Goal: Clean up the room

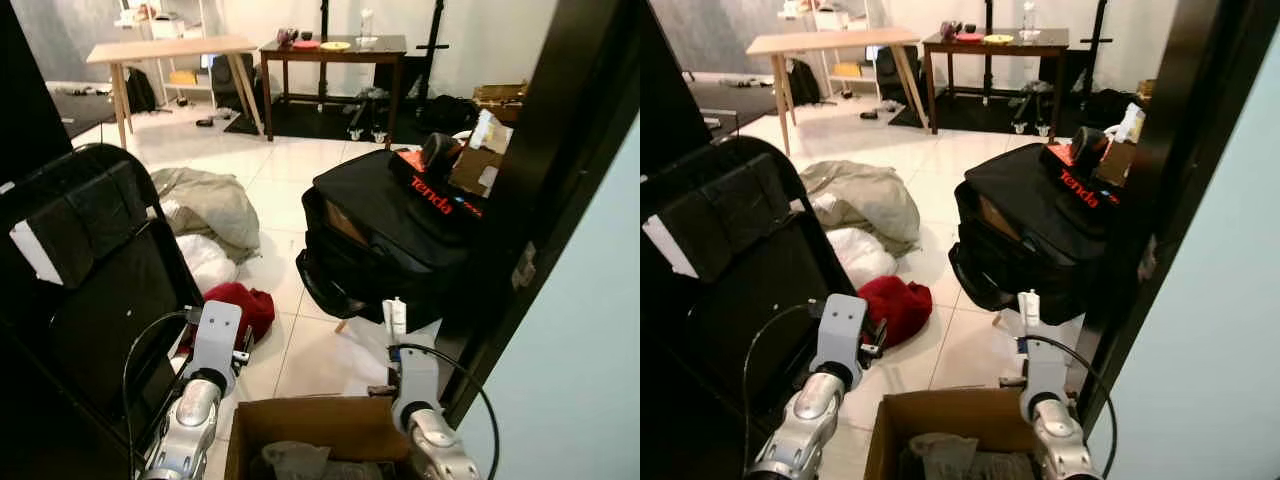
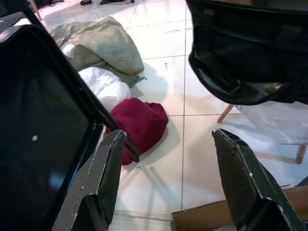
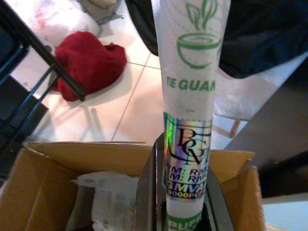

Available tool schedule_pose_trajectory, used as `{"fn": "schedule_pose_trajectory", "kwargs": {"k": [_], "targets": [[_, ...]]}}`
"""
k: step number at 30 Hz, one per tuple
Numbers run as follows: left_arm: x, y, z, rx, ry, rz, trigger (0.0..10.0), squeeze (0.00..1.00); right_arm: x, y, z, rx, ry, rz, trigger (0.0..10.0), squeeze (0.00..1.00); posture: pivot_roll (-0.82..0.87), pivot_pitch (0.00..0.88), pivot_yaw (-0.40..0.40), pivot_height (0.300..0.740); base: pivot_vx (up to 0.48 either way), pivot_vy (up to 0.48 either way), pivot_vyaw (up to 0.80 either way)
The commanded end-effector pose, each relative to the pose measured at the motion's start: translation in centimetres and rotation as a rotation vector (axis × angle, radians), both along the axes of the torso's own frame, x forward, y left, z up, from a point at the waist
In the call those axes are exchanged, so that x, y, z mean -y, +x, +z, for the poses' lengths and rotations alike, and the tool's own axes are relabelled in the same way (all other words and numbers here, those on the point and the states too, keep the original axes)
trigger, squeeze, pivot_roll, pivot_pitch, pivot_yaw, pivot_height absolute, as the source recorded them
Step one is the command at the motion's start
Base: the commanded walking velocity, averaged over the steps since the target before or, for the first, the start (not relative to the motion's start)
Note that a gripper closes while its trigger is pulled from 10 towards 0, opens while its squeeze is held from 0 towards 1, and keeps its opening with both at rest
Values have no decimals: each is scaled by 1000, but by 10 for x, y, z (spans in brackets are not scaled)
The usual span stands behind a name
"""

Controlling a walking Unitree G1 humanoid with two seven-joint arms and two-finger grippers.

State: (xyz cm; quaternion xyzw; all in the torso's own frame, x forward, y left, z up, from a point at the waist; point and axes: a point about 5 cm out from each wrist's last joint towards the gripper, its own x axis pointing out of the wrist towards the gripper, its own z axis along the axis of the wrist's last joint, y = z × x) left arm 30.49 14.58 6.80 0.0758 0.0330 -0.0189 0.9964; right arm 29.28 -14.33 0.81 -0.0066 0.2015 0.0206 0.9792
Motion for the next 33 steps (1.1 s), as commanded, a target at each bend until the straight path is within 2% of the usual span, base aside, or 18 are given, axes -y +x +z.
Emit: {"fn": "schedule_pose_trajectory", "kwargs": {"k": [1, 7, 9, 10, 17, 22, 23, 27, 29, 30, 32, 33], "targets": [[-5, -3, -6, -30, 26, 6, 10000, 0, 2, -4, -4, -20, 3, -11, 10000, 0, 13, 23, 20, 740, 0, 0, 0], [-2, -4, -8, -39, 45, -11, 10000, 0, 4, -4, -4, -20, -1, -11, 10000, 0, 11, 20, 21, 740, 0, -357, 0], [-1, -4, -10, -51, -12, 6, 10000, 0, 4, -4, -4, -20, -4, -10, 10000, 0, 9, 18, 20, 740, 0, 0, 0], [-1, -4, -10, -51, -12, 6, 10000, 0, 4, -4, -4, -20, -4, -10, 10000, 0, 9, 18, 20, 740, 0, 0, 0], [-2, -4, -12, -68, 23, -7, 10000, 0, 4, -1, -4, -35, -62, 61, 10000, 0, 6, 13, 14, 740, 0, 0, 0], [-5, -7, -16, -74, 85, -59, 10000, 0, 4, 2, -1, -44, -108, 151, 10000, 0, 3, 18, 10, 740, 0, 0, 0], [-8, -8, -18, -88, 130, -101, 10000, 0, 3, 4, -1, -62, -153, 232, 10000, 0, 1, 23, 6, 740, 0, 0, 0], [-12, -9, -20, -101, 185, -153, 10000, 0, 2, 4, -3, -97, -207, 324, 10000, 0, 0, 29, 1, 740, 0, 0, 0], [-19, -15, -26, -130, 283, -267, 10000, 0, 4, -1, -12, -194, -350, 494, 10000, 0, 4, 48, -11, 740, 0, 0, 0], [-26, -25, -32, -173, 369, -376, 10000, 0, 7, -8, -19, -266, -477, 658, 10000, 0, 9, 72, -22, 740, 0, 0, 0], [-26, -25, -32, -173, 369, -376, 10000, 0, 7, -8, -19, -266, -477, 658, 10000, 0, 9, 72, -22, 740, 0, 0, 0], [-28, -29, -34, -182, 395, -410, 10000, 0, 8, -10, -21, -285, -507, 706, 10000, 0, 9, 72, -22, 740, 0, 0, 0]]}}
